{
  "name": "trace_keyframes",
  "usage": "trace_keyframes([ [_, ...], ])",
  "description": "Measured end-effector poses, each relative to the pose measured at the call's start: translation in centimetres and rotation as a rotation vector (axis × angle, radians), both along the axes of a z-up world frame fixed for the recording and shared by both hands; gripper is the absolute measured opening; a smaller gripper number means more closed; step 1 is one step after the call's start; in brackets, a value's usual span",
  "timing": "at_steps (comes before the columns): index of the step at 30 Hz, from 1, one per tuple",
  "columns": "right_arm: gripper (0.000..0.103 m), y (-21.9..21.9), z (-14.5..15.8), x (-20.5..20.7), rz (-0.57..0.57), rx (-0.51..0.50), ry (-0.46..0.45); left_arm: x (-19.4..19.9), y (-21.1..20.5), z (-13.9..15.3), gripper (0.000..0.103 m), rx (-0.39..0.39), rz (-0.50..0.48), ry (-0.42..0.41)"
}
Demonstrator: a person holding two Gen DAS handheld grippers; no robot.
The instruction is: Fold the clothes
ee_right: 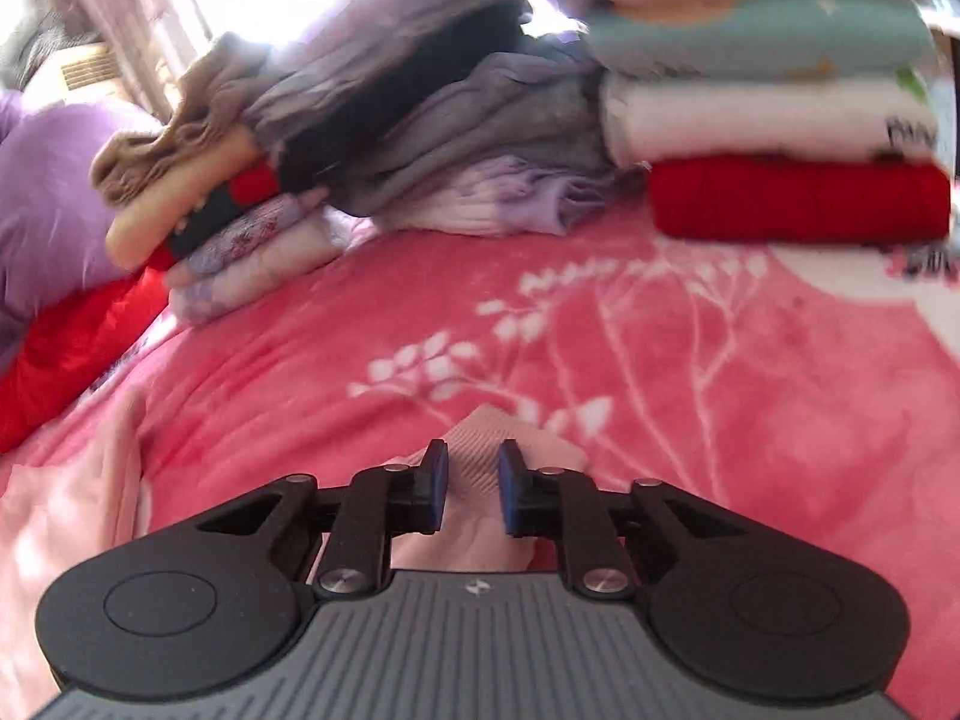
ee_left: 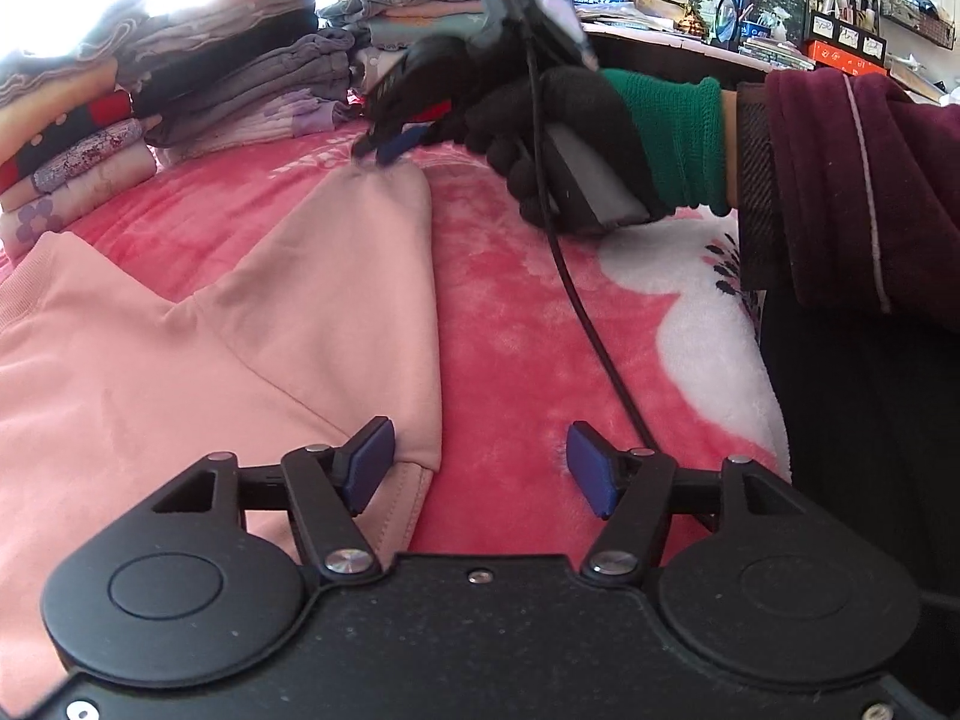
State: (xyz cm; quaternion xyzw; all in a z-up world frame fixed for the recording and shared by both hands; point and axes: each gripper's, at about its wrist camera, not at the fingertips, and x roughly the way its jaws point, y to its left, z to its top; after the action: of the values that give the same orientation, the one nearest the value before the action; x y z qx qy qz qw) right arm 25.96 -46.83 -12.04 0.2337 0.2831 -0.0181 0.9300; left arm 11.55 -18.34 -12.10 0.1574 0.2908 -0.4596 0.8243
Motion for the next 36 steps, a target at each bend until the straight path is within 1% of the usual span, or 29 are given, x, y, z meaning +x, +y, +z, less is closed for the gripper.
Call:
trace_keyframes([
  [1, 0.021, -0.1, 0.5, -0.3, -0.015, 0.006, -0.026, 0.0, 0.0, 0.0, 0.063, 0.0, -0.001, 0.0],
  [2, 0.023, -0.2, 1.1, -0.7, -0.029, 0.005, -0.054, -0.1, 0.1, 0.0, 0.065, 0.002, -0.002, -0.001],
  [3, 0.023, 0.0, 1.7, -1.1, -0.02, -0.005, -0.08, -0.2, 0.0, -0.1, 0.065, 0.004, -0.004, -0.004],
  [4, 0.026, 0.3, 2.3, -1.5, -0.002, -0.018, -0.106, -0.2, 0.0, -0.1, 0.066, 0.007, -0.005, -0.008],
  [5, 0.03, 0.8, 2.0, -1.0, 0.007, -0.069, -0.053, -0.3, 0.1, 0.0, 0.066, 0.011, -0.005, -0.013],
  [6, 0.031, 1.5, 1.3, -0.2, 0.013, -0.135, 0.033, -0.4, 0.4, 0.3, 0.066, 0.016, -0.004, -0.014],
  [7, 0.031, 1.7, 0.9, -0.1, 0.0, -0.138, 0.054, -0.3, 1.1, 0.8, 0.066, 0.014, 0.008, -0.013],
  [8, 0.032, 1.8, 0.7, -0.3, -0.019, -0.114, 0.046, -0.2, 2.3, 1.5, 0.066, 0.003, 0.04, -0.013],
  [10, 0.034, 1.8, 1.9, -1.6, -0.024, -0.028, -0.029, 0.1, 5.3, 3.2, 0.066, -0.02, 0.125, -0.034],
  [12, 0.04, 2.7, 3.2, -3.1, -0.002, -0.021, -0.076, 0.6, 8.7, 4.9, 0.066, -0.023, 0.234, -0.072],
  [13, 0.041, 3.3, 3.7, -3.7, 0.02, -0.025, -0.084, 0.7, 10.5, 5.5, 0.065, -0.031, 0.305, -0.079],
  [16, 0.041, 6.0, 4.8, -5.5, 0.137, -0.035, -0.106, 0.2, 16.4, 7.0, 0.064, -0.079, 0.527, -0.073],
  [17, 0.041, 7.4, 5.3, -6.3, 0.193, -0.054, -0.119, -0.5, 17.9, 7.1, 0.064, -0.084, 0.561, -0.072],
  [19, 0.041, 10.4, 6.1, -8.3, 0.315, -0.1, -0.143, -2.5, 19.9, 7.0, 0.064, -0.052, 0.593, -0.091],
  [21, 0.042, 13.5, 6.7, -10.5, 0.453, -0.159, -0.16, -4.5, 20.1, 6.4, 0.064, 0.038, 0.581, -0.126],
  [22, 0.043, 15.4, 6.7, -12.0, 0.536, -0.227, -0.162, -5.4, 20.0, 5.8, 0.064, 0.102, 0.549, -0.145],
  [24, 0.045, 19.3, 6.5, -14.8, 0.699, -0.384, -0.166, -7.1, 19.1, 4.5, 0.064, 0.237, 0.469, -0.187],
  [27, 0.048, 24.4, 5.5, -19.5, 0.933, -0.63, -0.193, -9.8, 16.9, 1.6, 0.063, 0.453, 0.326, -0.309],
  [28, 0.048, 26.0, 5.1, -20.9, 0.992, -0.709, -0.204, -10.6, 16.2, 0.6, 0.056, 0.515, 0.286, -0.35],
  [29, 0.049, 27.3, 4.4, -22.0, 1.025, -0.787, -0.21, -11.2, 15.6, -0.3, 0.052, 0.571, 0.251, -0.392],
  [31, 0.051, 29.7, 2.9, -23.9, 1.066, -0.939, -0.215, -11.7, 14.7, -1.1, 0.047, 0.643, 0.209, -0.469],
  [32, 0.051, 30.2, 2.5, -24.2, 1.066, -0.983, -0.226, -11.6, 14.3, -1.4, 0.044, 0.673, 0.199, -0.512],
  [34, 0.051, 30.9, 2.1, -24.4, 1.05, -1.042, -0.256, -11.1, 13.7, -2.0, 0.041, 0.724, 0.192, -0.581],
  [36, 0.05, 31.6, 1.6, -24.5, 1.033, -1.1, -0.287, -10.7, 13.4, -3.0, 0.035, 0.783, 0.168, -0.611],
])
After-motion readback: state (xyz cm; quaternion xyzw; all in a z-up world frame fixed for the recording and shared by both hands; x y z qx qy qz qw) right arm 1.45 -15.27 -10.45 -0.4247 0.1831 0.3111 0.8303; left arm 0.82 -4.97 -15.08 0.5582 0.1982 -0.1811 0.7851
